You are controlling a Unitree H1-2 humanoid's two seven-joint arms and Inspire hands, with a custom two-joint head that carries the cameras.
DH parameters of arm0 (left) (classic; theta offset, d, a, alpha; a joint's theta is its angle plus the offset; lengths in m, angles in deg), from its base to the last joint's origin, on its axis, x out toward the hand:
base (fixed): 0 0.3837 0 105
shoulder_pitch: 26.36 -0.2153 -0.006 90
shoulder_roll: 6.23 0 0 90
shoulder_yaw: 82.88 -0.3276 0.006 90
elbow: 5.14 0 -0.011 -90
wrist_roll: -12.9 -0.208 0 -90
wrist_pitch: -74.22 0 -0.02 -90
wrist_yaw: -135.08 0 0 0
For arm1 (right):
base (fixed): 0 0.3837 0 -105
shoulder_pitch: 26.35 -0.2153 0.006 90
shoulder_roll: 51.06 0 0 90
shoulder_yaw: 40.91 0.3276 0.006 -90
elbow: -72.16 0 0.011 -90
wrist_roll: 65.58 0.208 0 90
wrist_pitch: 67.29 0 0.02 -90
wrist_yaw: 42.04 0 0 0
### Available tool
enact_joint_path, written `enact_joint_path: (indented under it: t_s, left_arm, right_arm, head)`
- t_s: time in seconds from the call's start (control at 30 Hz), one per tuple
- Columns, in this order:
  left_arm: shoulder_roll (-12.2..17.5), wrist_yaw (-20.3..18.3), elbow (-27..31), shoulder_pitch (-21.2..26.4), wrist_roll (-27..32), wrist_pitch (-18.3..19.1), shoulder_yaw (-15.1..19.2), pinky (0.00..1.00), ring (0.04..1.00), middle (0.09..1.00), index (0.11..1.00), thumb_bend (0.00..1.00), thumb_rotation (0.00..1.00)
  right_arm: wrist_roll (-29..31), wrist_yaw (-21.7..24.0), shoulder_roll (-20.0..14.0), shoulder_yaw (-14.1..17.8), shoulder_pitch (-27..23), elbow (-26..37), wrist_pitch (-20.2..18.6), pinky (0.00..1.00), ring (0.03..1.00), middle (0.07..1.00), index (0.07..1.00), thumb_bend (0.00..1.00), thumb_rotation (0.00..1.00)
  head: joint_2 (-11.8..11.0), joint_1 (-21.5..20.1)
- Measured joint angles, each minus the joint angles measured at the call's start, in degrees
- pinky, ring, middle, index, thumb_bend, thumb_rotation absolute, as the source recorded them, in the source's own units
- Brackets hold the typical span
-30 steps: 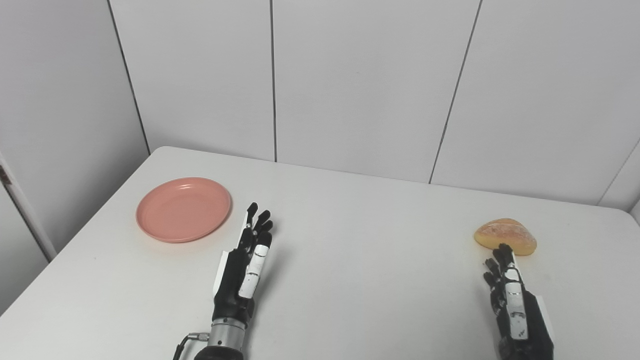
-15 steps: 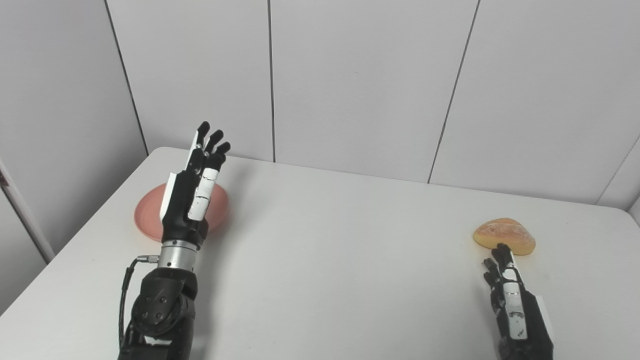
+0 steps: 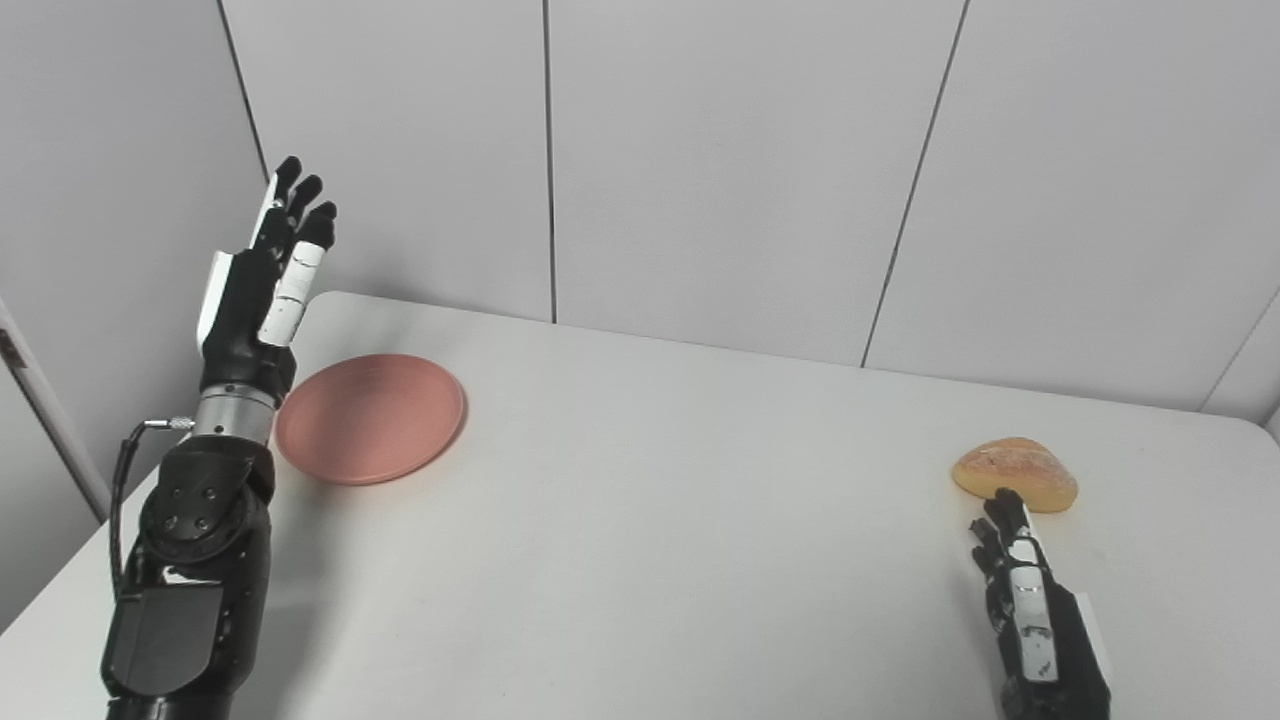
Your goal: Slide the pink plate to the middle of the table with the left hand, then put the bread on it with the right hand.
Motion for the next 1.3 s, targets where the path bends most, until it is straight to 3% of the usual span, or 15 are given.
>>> enact_joint_path:
  t_s: [0.4, 0.53, 0.67, 0.9, 1.07, 1.3]
  left_arm:
    - [5.1, -0.6, -20.3, 5.1, 0.1, -8.7, 0.8, 0.90, 0.926, 0.952, 0.984, 0.84, 0.87]
    - [6.3, -3.2, -30.1, 6.8, 3.0, -13.7, 1.8, 0.96, 0.955, 0.974, 0.997, 0.84, 0.83]
    - [6.4, -6.8, -39.4, 8.1, 8.1, -16.0, 3.5, 0.91, 0.927, 0.955, 0.989, 0.86, 0.79]
    - [6.3, -9.2, -45.5, 8.8, 11.2, -17.5, 4.1, 0.87, 0.899, 0.927, 0.978, 0.84, 0.79]
    - [6.0, -9.3, -46.1, 8.8, 11.7, -17.5, 4.0, 0.93, 0.922, 0.935, 0.987, 0.86, 0.76]
    - [5.0, -9.5, -51.3, 8.9, 11.8, -18.1, 3.8, 0.95, 0.943, 0.939, 0.994, 0.97, 0.74]
  right_arm:
    - [0.9, 0.1, -0.4, 0.1, 0.2, 0.5, -0.1, 1.00, 0.973, 0.984, 0.973, 0.77, 0.95]
    - [1.2, 0.2, -0.4, 0.1, 0.3, 0.6, -0.2, 1.00, 0.974, 0.983, 0.972, 0.76, 0.95]
    - [1.4, 0.3, -0.7, -0.1, 0.4, 0.8, -0.3, 1.00, 0.980, 0.991, 0.981, 0.76, 0.96]
    - [1.3, 0.3, -1.0, -0.3, 0.5, 1.0, -0.4, 1.00, 0.973, 0.988, 0.978, 0.76, 0.96]
    - [1.3, 0.4, -1.0, -0.3, 0.9, 1.6, -1.3, 1.00, 0.969, 0.983, 0.972, 0.77, 0.95]
    - [1.3, 0.4, -1.1, -0.3, 1.4, 2.2, -3.2, 1.00, 0.948, 0.970, 0.957, 0.79, 0.94]
  head:
    - [0.7, 0.8]
    - [1.5, 0.7]
    - [1.9, 0.8]
    - [2.5, 0.7]
    - [3.2, 0.4]
    - [4.0, 0.1]
